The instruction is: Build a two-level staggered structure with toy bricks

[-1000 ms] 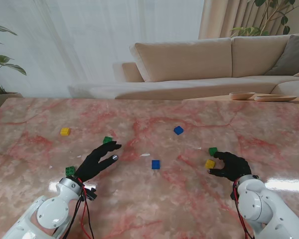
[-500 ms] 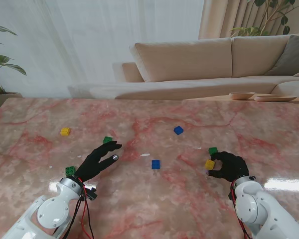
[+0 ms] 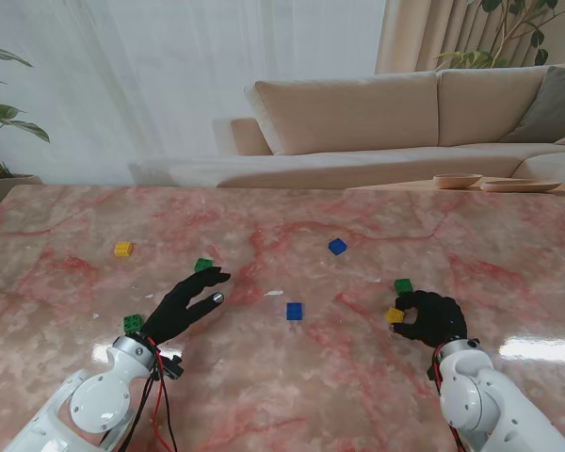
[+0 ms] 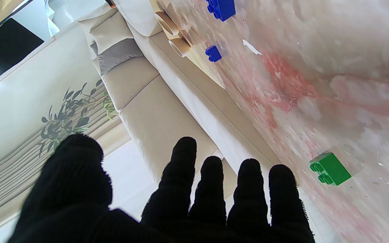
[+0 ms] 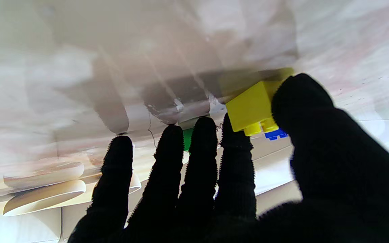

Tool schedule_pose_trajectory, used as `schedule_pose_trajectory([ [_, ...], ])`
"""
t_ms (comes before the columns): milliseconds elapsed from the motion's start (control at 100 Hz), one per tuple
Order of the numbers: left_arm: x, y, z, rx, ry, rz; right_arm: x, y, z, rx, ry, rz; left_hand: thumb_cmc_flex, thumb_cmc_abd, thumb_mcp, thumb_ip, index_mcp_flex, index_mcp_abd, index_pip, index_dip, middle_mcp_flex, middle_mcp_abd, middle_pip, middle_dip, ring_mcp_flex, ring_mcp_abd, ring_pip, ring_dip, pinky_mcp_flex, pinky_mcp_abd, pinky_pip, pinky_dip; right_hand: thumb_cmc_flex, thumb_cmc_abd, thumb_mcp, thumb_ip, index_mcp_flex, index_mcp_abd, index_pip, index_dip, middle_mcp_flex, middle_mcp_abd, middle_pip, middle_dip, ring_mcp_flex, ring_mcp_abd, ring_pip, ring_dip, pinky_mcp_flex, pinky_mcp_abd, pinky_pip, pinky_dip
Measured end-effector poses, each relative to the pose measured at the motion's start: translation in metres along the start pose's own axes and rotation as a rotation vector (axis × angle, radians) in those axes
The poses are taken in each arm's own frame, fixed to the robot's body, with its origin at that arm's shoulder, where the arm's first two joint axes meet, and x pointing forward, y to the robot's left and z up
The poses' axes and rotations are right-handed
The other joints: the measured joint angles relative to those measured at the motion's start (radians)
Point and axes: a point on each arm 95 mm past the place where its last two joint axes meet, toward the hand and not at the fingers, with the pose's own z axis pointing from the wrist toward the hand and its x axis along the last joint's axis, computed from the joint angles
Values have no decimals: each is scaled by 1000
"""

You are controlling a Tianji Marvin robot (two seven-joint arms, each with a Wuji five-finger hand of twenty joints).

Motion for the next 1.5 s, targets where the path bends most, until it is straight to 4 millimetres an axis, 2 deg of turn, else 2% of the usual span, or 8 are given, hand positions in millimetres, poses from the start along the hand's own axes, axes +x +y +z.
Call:
schedule_pose_trajectory([
  [90,0,0,0,0,2,1,1,0,-2,-7,3,1,0,0,0,0,0,0,0,0,0,0,0,0,0,0,0,0,0,0,0,0,5,-16,35,-2,2,-1,14,-30,40,-4,9,10,27,-1,7,10,3,0,2,5],
  [170,0,0,0,1,3,2,2,-1,-5,-13,5,0,0,0,0,0,0,0,0,0,0,0,0,0,0,0,0,0,0,0,0,0,10,-32,72,-27,2,-1,25,-59,62,-4,13,11,44,-1,16,19,13,0,14,6],
  [250,1,0,0,0,6,4,5,-1,-10,-16,10,-4,0,0,0,0,0,0,0,0,0,0,0,0,0,0,0,0,0,0,0,0,10,-41,93,-36,5,-1,34,-70,86,13,22,12,60,14,47,23,13,0,14,6],
  [410,1,0,0,0,11,9,12,0,-18,-24,28,-8,0,0,0,0,0,0,0,0,0,0,0,0,0,0,0,0,0,0,0,0,10,-48,97,-36,12,-1,34,-76,104,16,23,12,73,24,55,24,13,0,14,6],
  [620,1,-1,0,0,14,13,27,11,-21,-37,70,8,0,0,0,0,0,0,0,0,0,0,0,0,0,0,0,0,0,0,0,0,10,-48,97,-36,13,-1,35,-86,124,22,21,11,75,24,55,25,24,0,14,6],
  [710,1,-1,1,0,15,13,33,14,-19,-44,90,17,0,0,0,0,0,0,0,0,0,0,0,0,0,0,0,0,0,0,0,0,10,-48,100,-37,13,-1,35,-86,126,23,12,11,112,33,56,25,28,0,14,6],
  [1150,5,-2,2,-17,27,26,69,26,0,-75,231,6,0,0,-1,0,0,0,0,0,0,0,0,0,0,0,0,0,0,0,-1,0,10,-48,108,-37,14,-1,35,-97,127,23,11,11,113,34,55,25,34,0,14,6],
  [1500,12,-5,5,-44,46,39,98,10,18,-21,332,-2,0,0,-1,0,0,0,0,0,0,0,0,0,0,0,0,0,0,0,-11,0,9,-52,108,-39,23,-1,35,-99,128,24,-1,11,113,34,54,25,34,0,14,6],
])
